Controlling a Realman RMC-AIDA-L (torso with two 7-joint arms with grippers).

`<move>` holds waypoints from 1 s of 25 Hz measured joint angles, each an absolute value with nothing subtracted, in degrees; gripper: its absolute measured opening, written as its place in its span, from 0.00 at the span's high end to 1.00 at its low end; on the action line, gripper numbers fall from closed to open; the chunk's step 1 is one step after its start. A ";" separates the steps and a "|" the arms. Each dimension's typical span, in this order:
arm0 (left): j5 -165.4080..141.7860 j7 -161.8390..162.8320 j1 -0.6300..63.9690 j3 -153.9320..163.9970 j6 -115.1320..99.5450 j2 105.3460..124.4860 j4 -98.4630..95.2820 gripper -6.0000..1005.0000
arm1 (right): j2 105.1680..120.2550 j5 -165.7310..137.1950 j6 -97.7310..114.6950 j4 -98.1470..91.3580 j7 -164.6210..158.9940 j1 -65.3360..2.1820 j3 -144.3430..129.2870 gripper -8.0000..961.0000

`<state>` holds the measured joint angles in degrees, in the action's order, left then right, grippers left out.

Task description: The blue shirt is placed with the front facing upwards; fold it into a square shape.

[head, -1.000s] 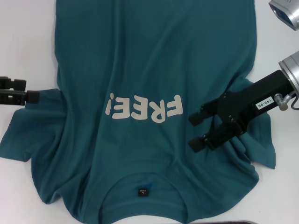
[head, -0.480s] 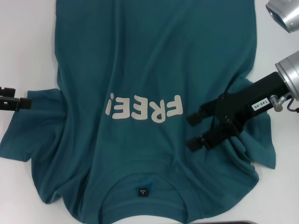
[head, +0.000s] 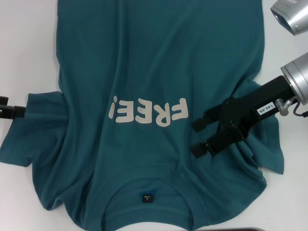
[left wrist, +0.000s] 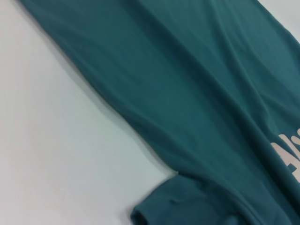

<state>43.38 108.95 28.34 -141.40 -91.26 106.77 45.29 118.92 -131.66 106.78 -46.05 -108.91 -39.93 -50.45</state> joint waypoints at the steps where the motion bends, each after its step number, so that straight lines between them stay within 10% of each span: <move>1: 43.35 109.00 28.36 -141.41 -91.19 106.56 44.87 0.21 | 118.90 -131.66 106.78 -46.05 -108.91 -39.98 -50.44 0.02; 25: 38.32 110.84 28.55 -141.06 -91.90 106.84 43.11 0.21 | 118.93 -131.66 105.23 -45.33 -108.94 -41.74 -50.45 0.02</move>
